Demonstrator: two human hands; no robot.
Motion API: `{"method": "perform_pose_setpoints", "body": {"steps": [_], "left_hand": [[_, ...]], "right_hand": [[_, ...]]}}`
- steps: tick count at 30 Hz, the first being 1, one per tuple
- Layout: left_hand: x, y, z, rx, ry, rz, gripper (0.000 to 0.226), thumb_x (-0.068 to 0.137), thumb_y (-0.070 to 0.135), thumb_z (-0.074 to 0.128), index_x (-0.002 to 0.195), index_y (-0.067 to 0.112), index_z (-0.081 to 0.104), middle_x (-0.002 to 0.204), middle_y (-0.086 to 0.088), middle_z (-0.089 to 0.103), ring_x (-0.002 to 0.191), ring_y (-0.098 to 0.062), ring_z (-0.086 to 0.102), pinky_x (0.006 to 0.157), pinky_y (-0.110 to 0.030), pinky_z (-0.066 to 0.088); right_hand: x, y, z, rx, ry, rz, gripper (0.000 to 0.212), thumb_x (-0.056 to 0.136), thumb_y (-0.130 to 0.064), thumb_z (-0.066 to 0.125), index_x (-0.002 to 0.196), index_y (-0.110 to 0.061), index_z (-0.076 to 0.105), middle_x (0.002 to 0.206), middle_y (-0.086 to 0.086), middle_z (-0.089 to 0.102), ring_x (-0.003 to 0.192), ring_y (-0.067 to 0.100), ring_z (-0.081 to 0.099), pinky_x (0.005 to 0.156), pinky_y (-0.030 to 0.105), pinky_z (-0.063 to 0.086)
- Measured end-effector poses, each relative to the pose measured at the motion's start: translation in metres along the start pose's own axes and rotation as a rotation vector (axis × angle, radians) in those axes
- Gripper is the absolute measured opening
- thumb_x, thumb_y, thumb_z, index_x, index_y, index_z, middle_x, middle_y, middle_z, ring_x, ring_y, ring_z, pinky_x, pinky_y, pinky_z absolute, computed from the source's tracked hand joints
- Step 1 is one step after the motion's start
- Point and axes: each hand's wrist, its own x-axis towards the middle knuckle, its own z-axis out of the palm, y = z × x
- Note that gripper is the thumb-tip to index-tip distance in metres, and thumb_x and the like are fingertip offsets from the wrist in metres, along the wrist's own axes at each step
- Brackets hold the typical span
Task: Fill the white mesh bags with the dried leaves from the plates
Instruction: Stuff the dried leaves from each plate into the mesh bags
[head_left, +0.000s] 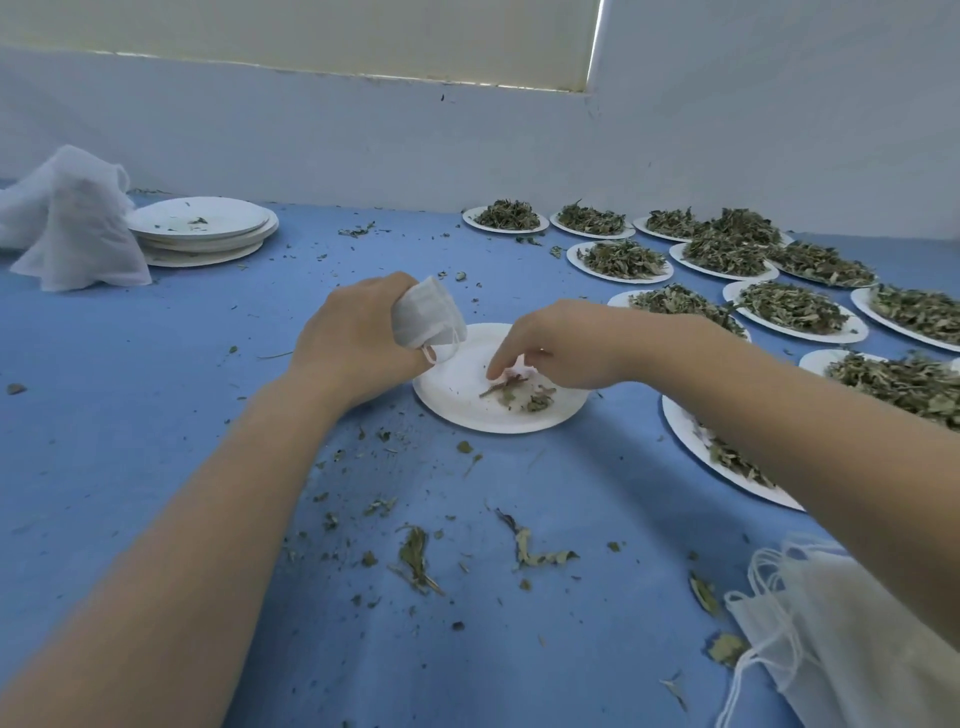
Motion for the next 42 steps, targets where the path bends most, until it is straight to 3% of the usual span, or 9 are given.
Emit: {"method": "perform_pose_setpoints", "body": {"steps": [6, 13, 17, 25, 30, 34, 36, 39, 42], "left_hand": [[-0.001, 0.001, 0.002, 0.003, -0.028, 0.014, 0.038, 0.069, 0.035, 0.066, 0.102, 0.022, 0.056, 0.094, 0.002, 0.057, 0.090, -0.023, 0.051, 0.076, -0.039, 0.047], [0.000, 0.000, 0.004, -0.001, -0.038, 0.016, 0.033, 0.068, 0.037, 0.066, 0.096, 0.026, 0.055, 0.082, 0.009, 0.051, 0.086, -0.021, 0.049, 0.070, -0.033, 0.042], [0.000, -0.001, 0.004, -0.007, -0.036, 0.015, 0.035, 0.065, 0.039, 0.064, 0.096, 0.025, 0.055, 0.081, 0.010, 0.051, 0.085, -0.020, 0.050, 0.072, -0.034, 0.044], [-0.002, 0.001, 0.005, 0.025, -0.039, 0.039, 0.032, 0.070, 0.033, 0.067, 0.098, 0.027, 0.054, 0.082, 0.012, 0.052, 0.087, -0.020, 0.050, 0.073, -0.035, 0.045], [-0.001, 0.002, 0.004, 0.055, -0.047, 0.055, 0.033, 0.072, 0.031, 0.068, 0.102, 0.025, 0.054, 0.088, 0.006, 0.054, 0.087, -0.020, 0.049, 0.073, -0.035, 0.045], [-0.002, 0.005, 0.008, 0.059, -0.062, 0.074, 0.034, 0.071, 0.030, 0.069, 0.102, 0.025, 0.056, 0.093, 0.006, 0.056, 0.089, -0.020, 0.051, 0.075, -0.037, 0.047], [-0.003, 0.009, 0.012, 0.053, -0.036, 0.093, 0.023, 0.069, 0.029, 0.068, 0.082, 0.027, 0.049, 0.080, 0.007, 0.052, 0.080, -0.021, 0.049, 0.065, -0.032, 0.042], [-0.004, 0.014, 0.017, -0.066, 0.073, 0.081, 0.032, 0.069, 0.021, 0.065, 0.066, 0.028, 0.033, 0.064, 0.010, 0.041, 0.065, -0.018, 0.041, 0.054, -0.028, 0.033], [-0.002, 0.015, 0.014, -0.235, 0.150, 0.040, 0.025, 0.067, 0.019, 0.069, 0.074, 0.028, 0.047, 0.065, 0.010, 0.048, 0.062, -0.010, 0.045, 0.053, -0.026, 0.036]], "right_hand": [[-0.011, 0.000, 0.009, 0.061, -0.010, -0.053, 0.053, 0.087, 0.007, 0.034, 0.115, -0.026, 0.064, 0.123, -0.010, 0.054, 0.105, 0.006, 0.048, 0.090, 0.015, 0.035], [-0.016, 0.009, 0.009, 0.116, -0.067, -0.070, 0.031, 0.091, -0.022, 0.058, 0.119, -0.033, 0.062, 0.120, -0.014, 0.051, 0.096, 0.001, 0.055, 0.092, 0.020, 0.042], [-0.008, 0.004, 0.020, 0.181, 0.087, -0.093, 0.021, 0.086, -0.016, 0.066, 0.105, -0.023, 0.072, 0.103, -0.015, 0.058, 0.086, 0.002, 0.055, 0.088, 0.020, 0.043], [0.001, -0.006, 0.027, 0.080, 0.127, -0.020, 0.016, 0.093, -0.016, 0.055, 0.105, -0.017, 0.065, 0.104, -0.003, 0.065, 0.096, 0.013, 0.056, 0.086, 0.027, 0.045], [-0.002, -0.007, 0.005, 0.247, 0.405, 0.019, 0.015, 0.093, -0.015, 0.056, 0.102, -0.015, 0.067, 0.091, -0.001, 0.066, 0.080, 0.012, 0.057, 0.072, 0.017, 0.042], [0.012, -0.021, -0.005, -0.006, 0.421, 0.001, 0.016, 0.095, -0.013, 0.049, 0.102, -0.015, 0.064, 0.099, 0.000, 0.062, 0.094, 0.017, 0.054, 0.079, 0.025, 0.042], [0.020, -0.035, -0.004, -0.126, 0.433, -0.019, 0.014, 0.091, -0.007, 0.046, 0.084, -0.014, 0.056, 0.088, 0.004, 0.059, 0.079, 0.021, 0.048, 0.063, 0.026, 0.037], [0.028, -0.048, -0.002, 0.155, 0.564, 0.011, 0.017, 0.086, -0.016, 0.057, 0.075, -0.009, 0.067, 0.063, 0.004, 0.055, 0.058, 0.011, 0.040, 0.050, 0.019, 0.027], [0.024, -0.047, -0.005, 0.731, 0.629, 0.028, 0.009, 0.075, -0.026, 0.073, 0.067, -0.027, 0.073, 0.057, -0.004, 0.065, 0.055, 0.000, 0.049, 0.047, 0.011, 0.034]]}}
